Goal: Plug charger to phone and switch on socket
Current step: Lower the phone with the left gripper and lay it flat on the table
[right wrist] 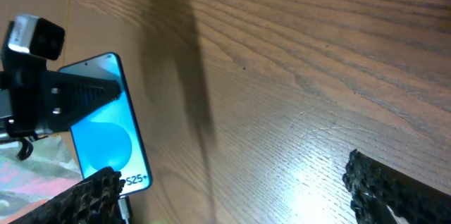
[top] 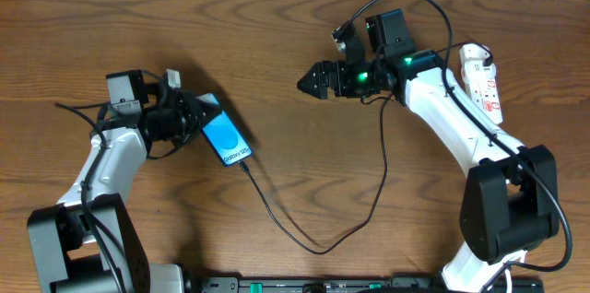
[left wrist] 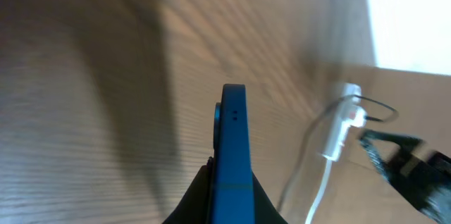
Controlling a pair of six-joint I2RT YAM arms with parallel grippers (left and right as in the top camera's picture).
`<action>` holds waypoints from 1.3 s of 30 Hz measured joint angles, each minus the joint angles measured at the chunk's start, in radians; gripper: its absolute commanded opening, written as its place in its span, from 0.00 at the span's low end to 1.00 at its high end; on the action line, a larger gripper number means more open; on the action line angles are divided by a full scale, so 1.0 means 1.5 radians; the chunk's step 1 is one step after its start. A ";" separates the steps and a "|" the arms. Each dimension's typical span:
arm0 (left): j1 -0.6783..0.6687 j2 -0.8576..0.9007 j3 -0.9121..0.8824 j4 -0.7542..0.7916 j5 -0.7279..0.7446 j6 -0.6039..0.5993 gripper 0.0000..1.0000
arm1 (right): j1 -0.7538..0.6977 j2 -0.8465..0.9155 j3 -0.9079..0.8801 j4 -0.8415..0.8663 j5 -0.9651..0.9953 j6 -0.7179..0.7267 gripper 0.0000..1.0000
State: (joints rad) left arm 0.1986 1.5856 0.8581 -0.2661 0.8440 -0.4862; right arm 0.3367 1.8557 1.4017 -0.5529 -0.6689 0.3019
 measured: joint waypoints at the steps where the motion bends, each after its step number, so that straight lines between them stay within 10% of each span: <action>1: 0.000 0.000 0.000 -0.011 -0.019 0.004 0.08 | 0.002 0.000 0.000 -0.001 0.003 0.000 0.99; 39: -0.002 0.000 -0.066 -0.065 -0.236 0.016 0.10 | 0.029 0.000 0.000 -0.006 0.059 0.000 0.99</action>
State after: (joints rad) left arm 0.1951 1.5856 0.7586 -0.3630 0.4904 -0.4622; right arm 0.3805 1.8557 1.4017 -0.5621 -0.5804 0.3019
